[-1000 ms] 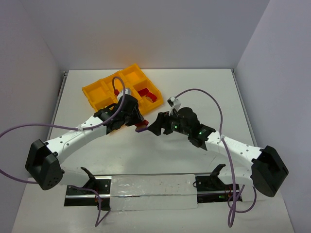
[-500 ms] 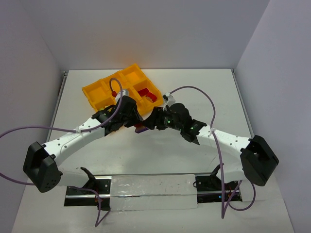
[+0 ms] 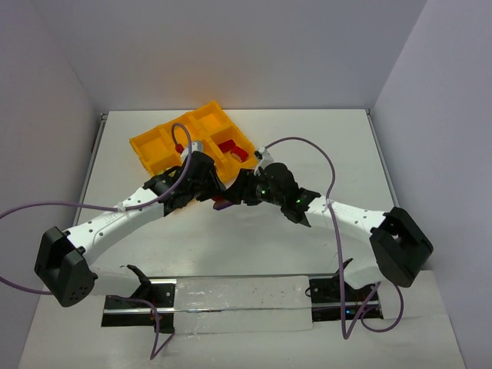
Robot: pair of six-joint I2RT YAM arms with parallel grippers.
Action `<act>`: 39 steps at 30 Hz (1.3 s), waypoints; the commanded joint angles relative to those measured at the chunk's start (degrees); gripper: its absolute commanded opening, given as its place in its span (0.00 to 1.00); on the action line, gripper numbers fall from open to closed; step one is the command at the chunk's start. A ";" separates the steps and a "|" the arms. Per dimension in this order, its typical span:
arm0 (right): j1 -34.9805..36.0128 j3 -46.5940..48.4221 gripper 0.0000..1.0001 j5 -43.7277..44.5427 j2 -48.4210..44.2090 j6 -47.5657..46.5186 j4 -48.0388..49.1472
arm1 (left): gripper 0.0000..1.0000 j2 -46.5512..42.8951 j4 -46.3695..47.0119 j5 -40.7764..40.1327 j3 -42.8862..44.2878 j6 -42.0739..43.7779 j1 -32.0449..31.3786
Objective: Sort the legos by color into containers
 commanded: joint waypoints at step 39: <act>-4.01 -9.42 0.00 9.79 -11.65 -6.15 -5.72 | 0.00 8.82 -3.69 -10.55 20.85 13.26 21.35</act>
